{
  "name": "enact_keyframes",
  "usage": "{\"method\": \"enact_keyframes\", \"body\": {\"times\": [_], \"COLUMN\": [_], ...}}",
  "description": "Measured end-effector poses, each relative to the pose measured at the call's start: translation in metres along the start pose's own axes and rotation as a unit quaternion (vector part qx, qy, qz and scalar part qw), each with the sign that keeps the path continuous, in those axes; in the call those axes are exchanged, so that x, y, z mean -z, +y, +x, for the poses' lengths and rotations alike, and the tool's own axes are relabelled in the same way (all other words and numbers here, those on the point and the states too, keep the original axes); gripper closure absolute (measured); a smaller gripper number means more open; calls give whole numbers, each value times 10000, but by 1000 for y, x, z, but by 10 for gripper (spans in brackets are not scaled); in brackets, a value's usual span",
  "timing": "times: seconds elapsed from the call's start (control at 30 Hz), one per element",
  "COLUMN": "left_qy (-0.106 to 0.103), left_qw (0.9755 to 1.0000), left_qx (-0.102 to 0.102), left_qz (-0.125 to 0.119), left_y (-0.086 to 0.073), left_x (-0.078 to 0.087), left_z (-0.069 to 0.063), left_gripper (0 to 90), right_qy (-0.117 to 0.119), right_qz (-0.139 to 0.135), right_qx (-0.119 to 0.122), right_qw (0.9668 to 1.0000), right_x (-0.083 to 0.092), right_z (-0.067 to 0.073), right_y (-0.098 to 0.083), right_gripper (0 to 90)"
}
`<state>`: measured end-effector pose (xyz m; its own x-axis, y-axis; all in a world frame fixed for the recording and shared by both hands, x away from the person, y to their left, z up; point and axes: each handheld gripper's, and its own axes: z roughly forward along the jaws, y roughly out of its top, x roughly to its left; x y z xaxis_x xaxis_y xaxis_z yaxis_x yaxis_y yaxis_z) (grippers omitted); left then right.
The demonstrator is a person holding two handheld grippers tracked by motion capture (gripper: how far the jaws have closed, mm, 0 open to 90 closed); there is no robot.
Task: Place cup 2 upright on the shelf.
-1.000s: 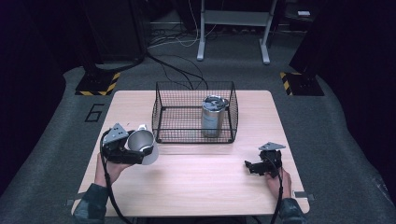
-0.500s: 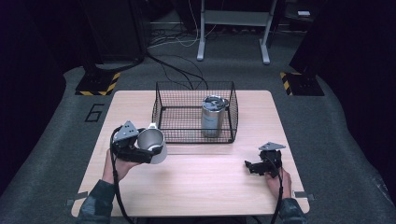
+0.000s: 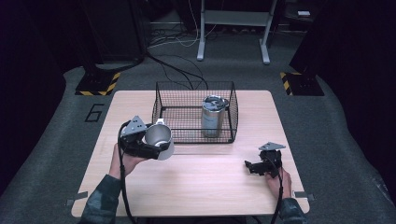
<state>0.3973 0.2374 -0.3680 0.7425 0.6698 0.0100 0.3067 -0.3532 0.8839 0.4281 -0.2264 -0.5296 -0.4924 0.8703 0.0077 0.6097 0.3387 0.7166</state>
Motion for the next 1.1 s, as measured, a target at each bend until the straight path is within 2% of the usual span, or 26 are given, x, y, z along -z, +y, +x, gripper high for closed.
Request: {"method": "enact_keyframes", "body": {"times": [0.17, 0.5, 0.53, 0.7, 1.1], "left_qy": [-21, 66, 57, 84, 152], "left_qw": [10000, 9999, 10000, 9999, 9998], "left_qx": [31, 60, 13, 59, 10], "left_qz": [-29, -95, -80, -110, -86], "left_y": [6, 20, 22, 29, 46], "left_x": [-6, -14, -14, -22, -38], "left_z": [1, 2, 4, 5, 12], "left_gripper": [61, 61, 61, 61, 61], "right_qy": [0, 2, 0, 2, 2], "right_qz": [1, 2, -1, 2, 0], "right_qx": [2, 2, -4, 4, 3], "right_qw": [10000, 10000, 10000, 10000, 10000], "right_x": [0, 0, 0, 0, 0], "right_z": [0, 0, 0, 0, 0], "right_y": [0, 0, 0, 0, 0], "right_gripper": [0, 0, 0, 0, 0]}}
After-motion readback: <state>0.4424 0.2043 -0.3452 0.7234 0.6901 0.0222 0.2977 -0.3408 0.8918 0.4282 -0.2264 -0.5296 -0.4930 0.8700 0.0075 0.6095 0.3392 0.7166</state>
